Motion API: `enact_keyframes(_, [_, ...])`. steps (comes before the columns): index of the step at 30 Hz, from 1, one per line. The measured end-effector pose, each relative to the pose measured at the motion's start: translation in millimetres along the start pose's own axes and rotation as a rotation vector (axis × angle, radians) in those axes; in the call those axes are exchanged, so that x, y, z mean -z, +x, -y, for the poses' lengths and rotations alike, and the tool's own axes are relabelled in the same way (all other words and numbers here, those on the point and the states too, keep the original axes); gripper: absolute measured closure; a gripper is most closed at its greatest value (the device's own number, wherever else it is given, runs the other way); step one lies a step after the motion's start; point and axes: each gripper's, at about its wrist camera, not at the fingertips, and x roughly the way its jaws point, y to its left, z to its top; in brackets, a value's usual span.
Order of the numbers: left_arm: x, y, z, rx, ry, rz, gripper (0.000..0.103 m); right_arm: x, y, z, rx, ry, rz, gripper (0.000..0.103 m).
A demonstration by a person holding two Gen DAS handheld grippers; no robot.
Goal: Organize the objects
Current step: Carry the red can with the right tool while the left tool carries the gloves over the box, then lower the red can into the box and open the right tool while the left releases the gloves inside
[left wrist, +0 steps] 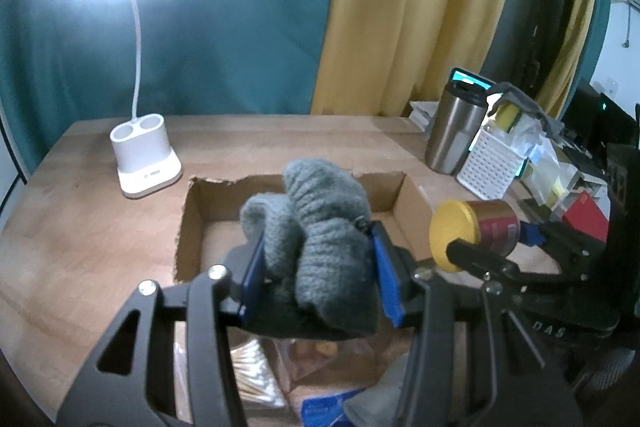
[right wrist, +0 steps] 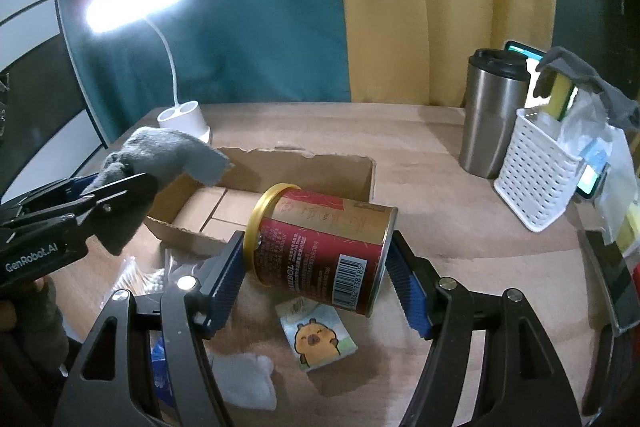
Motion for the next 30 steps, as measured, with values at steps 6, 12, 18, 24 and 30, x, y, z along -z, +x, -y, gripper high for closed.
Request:
enact_keyframes(6, [-6.3,14.9,0.0,0.005,-0.021,-0.009,0.054,-11.2,14.2,0.5,-0.025,-0.020,-0.011,0.032])
enact_keyframes(12, [-12.9,30.1,1.5,0.012,-0.027,-0.020,0.054,-17.2,28.4,0.8,-0.043,-0.021,-0.029,0.032])
enact_keyframes(18, [-14.6,46.4,1.2,0.012,-0.040,-0.040,0.054,-17.7,41.2,3.2,-0.055,-0.019,-0.060,0.032])
enact_keyframes(24, [-16.2,61.5,2.5,0.014,-0.042,-0.066,0.054,-18.2,50.6,2.0,-0.070,-0.011,-0.080,0.032])
enact_keyframes(30, [-15.6,76.3,-0.7,0.011,-0.058,-0.094,0.054,-19.0,59.6,1.5,-0.082,-0.012,-0.101,0.032])
